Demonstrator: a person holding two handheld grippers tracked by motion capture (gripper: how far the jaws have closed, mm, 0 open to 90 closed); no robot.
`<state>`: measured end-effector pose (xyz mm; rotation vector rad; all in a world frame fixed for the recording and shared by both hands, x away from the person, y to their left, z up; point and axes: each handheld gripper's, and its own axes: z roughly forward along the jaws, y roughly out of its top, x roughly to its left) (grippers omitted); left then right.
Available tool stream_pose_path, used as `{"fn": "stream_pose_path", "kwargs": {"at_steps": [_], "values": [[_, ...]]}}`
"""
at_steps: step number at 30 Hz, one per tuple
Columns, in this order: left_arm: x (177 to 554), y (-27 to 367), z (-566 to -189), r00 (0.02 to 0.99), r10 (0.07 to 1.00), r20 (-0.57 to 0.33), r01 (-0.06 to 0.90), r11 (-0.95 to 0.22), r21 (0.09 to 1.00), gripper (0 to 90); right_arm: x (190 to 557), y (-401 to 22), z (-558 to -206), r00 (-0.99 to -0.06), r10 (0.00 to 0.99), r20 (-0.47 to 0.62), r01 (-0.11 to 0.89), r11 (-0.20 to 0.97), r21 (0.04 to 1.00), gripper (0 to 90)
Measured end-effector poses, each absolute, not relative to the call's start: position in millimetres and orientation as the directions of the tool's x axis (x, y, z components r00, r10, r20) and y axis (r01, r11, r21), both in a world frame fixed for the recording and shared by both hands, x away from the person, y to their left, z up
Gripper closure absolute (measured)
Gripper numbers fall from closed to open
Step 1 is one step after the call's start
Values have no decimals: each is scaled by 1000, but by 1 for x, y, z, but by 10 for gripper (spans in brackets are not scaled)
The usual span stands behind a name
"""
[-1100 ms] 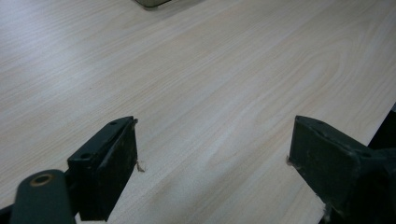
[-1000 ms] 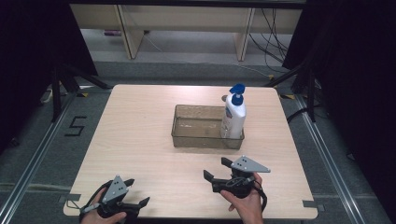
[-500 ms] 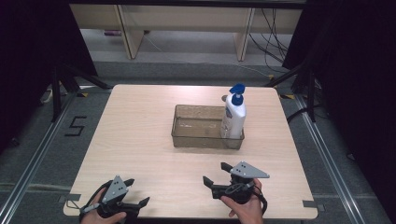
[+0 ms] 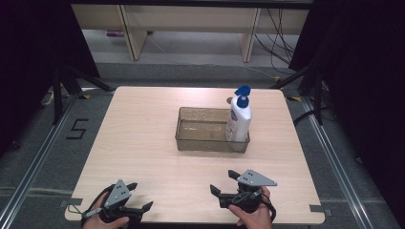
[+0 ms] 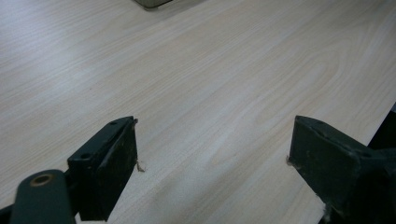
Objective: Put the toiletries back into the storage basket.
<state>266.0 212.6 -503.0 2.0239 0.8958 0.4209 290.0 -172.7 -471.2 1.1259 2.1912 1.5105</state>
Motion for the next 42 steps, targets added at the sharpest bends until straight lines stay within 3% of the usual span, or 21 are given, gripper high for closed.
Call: {"fn": "stream_pose_path", "kwargs": {"at_steps": [28,29,42], "values": [[266,213,-503,687,726,-32,434,-374,820,148,276,-185,-481,-670,716,195,460,195,866,153],[266,213,-503,688,725,-34,435,-375,818,148,274,-183,-481,-651,723,233,494,170,853,153],[266,213,-503,684,729,-29,432,-373,821,148,275,-184,-483,-663,710,236,500,186,846,153]]}}
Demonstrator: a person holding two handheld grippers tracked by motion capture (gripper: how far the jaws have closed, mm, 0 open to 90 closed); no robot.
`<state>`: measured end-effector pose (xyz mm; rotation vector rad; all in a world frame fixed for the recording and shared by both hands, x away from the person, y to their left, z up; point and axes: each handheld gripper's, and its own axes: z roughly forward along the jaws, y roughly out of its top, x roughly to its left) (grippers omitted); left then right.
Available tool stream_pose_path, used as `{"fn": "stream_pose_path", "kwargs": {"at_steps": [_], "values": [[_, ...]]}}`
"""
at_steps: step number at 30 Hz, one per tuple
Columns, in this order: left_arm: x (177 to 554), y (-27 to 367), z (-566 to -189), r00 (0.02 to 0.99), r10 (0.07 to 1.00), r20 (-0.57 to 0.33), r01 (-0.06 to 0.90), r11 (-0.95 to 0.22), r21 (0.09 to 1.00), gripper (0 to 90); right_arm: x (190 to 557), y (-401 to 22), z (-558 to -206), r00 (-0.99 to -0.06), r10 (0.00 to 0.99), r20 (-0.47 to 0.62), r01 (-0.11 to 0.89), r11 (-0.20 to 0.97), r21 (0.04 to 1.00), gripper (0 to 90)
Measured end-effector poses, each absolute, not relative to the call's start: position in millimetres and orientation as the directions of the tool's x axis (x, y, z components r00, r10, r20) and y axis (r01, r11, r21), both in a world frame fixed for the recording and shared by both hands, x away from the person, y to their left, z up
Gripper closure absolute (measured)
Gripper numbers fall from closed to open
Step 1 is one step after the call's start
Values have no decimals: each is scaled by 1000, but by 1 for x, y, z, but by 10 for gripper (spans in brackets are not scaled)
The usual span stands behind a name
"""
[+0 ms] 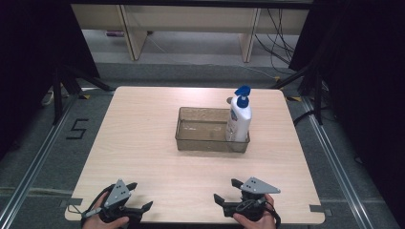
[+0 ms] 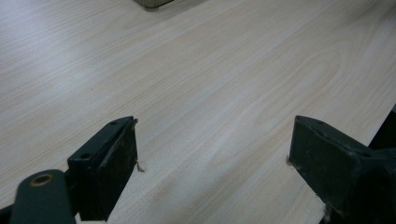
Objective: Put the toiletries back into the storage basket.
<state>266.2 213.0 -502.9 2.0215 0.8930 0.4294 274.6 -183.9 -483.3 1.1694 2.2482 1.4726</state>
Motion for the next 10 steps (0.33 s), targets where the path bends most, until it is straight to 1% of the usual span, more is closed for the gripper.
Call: {"fn": "stream_pose_path", "kwargs": {"at_steps": [7,10], "values": [[266,213,-503,684,729,-29,432,-373,821,148,274,-182,-484,-652,720,239,506,179,843,153],[266,213,-503,686,727,-30,432,-374,820,148,273,-182,-483,-647,716,260,521,167,837,153]]}}
